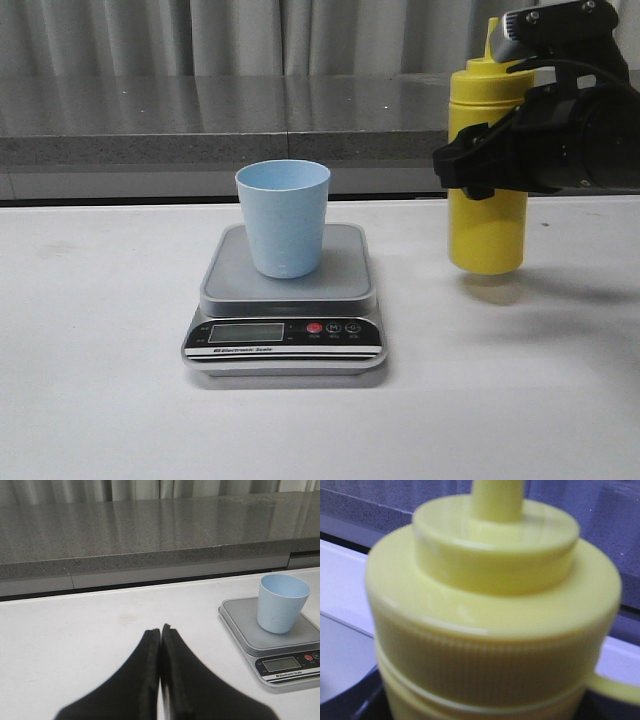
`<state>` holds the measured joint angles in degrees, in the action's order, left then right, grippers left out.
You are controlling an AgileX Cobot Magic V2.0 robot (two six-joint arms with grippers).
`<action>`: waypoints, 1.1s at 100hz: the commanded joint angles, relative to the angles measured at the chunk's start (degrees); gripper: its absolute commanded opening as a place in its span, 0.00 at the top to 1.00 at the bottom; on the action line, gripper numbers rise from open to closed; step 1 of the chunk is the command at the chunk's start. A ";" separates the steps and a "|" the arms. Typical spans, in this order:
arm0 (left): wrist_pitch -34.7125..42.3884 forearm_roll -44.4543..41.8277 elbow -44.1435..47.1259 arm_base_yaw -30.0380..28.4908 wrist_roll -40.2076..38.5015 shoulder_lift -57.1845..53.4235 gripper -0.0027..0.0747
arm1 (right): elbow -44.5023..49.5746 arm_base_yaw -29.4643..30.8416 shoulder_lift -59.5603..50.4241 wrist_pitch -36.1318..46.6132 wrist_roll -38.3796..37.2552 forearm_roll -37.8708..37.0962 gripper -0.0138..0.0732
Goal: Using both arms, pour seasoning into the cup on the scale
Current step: 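Lower the yellow bottle back onto the table with the right gripper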
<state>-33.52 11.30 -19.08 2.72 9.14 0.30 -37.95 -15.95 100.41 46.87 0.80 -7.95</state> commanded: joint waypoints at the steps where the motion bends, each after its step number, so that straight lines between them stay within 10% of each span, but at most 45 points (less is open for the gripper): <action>1: 4.29 0.96 -1.48 0.01 -0.04 0.73 0.99 | -0.97 0.03 -1.49 5.38 -0.02 -0.95 0.43; 86: 4.29 0.96 -1.48 0.01 -0.04 0.73 0.99 | 3.23 0.03 0.08 8.28 -1.92 -1.43 0.42; 110: 4.29 0.96 -1.48 0.01 -0.04 0.73 0.99 | 3.23 0.03 0.08 8.65 -1.88 -2.08 0.12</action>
<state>-33.52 11.30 -19.08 2.72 9.14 0.30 -33.94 -15.95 102.51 50.75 -0.96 -9.45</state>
